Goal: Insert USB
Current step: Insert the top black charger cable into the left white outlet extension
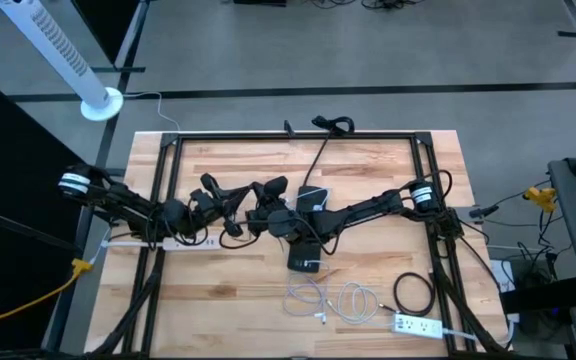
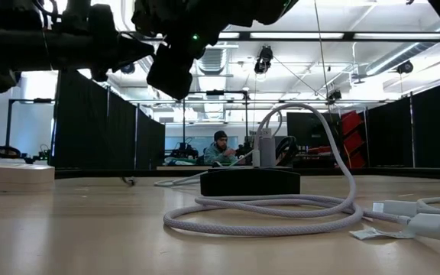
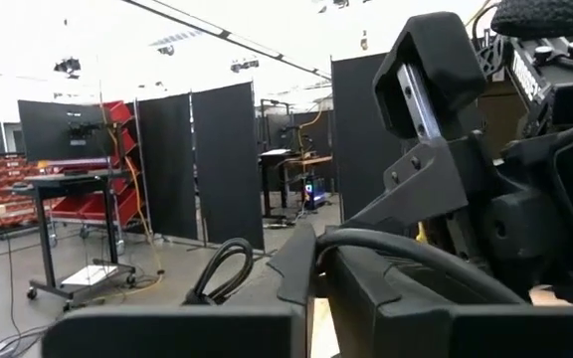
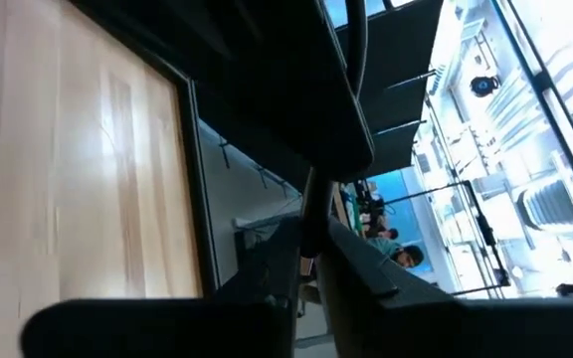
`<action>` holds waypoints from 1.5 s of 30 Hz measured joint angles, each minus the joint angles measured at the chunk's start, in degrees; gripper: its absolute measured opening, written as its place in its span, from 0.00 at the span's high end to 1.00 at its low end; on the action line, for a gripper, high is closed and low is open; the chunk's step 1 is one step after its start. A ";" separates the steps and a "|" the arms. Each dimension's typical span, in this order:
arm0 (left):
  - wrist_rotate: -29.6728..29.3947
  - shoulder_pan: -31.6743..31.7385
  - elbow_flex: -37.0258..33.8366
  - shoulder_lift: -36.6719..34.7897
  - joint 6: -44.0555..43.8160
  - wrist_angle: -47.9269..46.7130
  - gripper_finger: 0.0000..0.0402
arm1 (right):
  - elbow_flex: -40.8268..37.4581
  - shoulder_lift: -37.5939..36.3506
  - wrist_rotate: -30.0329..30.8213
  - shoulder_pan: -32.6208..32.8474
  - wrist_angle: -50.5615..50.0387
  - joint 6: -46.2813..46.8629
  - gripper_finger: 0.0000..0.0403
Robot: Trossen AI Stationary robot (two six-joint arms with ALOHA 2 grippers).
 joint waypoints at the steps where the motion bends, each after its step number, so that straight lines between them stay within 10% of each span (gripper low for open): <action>1: 0.03 0.00 -0.02 -0.05 -0.03 0.01 0.99 | -0.01 0.00 -0.18 0.02 0.00 0.05 0.90; 9: 0.85 -2.24 -3.38 -6.44 3.06 -2.25 1.00 | -0.03 -1.68 -5.16 0.59 -10.87 9.83 0.69; 17: 18.06 -2.58 -7.59 -18.67 -2.23 -20.12 1.00 | 0.08 -9.75 -42.81 -2.72 -25.85 37.14 0.51; 28: 26.69 -2.52 -2.11 -21.47 -6.07 -38.00 1.00 | 0.06 -10.29 -67.61 -7.20 -27.44 49.82 0.37; 45: 26.69 -2.51 -0.25 -19.74 -6.77 -37.51 1.00 | 0.06 -9.95 -69.00 -7.85 -31.12 59.79 0.64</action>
